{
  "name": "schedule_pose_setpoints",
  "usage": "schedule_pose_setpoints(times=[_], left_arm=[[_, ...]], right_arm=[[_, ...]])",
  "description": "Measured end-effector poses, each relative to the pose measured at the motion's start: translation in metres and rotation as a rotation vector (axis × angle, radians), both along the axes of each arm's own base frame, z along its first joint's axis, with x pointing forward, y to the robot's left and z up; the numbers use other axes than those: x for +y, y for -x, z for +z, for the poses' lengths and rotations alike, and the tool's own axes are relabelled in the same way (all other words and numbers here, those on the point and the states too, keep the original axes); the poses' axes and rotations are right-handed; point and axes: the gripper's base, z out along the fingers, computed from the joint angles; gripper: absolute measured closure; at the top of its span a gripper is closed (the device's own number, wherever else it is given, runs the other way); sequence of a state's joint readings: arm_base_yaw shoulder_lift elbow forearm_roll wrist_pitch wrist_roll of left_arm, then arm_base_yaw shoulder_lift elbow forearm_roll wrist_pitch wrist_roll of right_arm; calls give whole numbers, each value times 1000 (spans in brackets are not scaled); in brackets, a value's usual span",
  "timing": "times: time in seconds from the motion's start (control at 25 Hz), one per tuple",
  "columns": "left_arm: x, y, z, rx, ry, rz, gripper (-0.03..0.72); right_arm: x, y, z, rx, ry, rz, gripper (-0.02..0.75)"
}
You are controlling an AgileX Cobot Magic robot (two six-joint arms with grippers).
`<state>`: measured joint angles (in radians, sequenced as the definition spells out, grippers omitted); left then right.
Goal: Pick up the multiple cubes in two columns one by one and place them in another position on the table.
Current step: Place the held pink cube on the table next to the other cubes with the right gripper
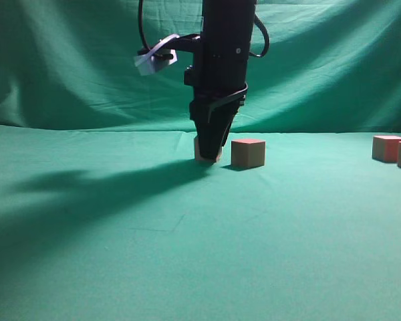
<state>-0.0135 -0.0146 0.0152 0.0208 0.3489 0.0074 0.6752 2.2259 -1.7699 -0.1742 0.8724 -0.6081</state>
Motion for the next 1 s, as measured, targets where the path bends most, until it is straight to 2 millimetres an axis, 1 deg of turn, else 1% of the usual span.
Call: schedule_pose_setpoints(times=[0.68, 0.88, 0.92, 1.0], left_arm=[[0, 0, 0, 0, 0, 0, 688], [0, 0, 0, 0, 0, 0, 688], [0, 0, 0, 0, 0, 0, 688], [0, 0, 0, 0, 0, 0, 688]], right_arm=[[0, 0, 0, 0, 2, 0, 458], [0, 0, -4, 13, 14, 0, 458], [0, 0, -4, 11, 16, 1, 398], [-1, -1, -3, 2, 15, 3, 326]])
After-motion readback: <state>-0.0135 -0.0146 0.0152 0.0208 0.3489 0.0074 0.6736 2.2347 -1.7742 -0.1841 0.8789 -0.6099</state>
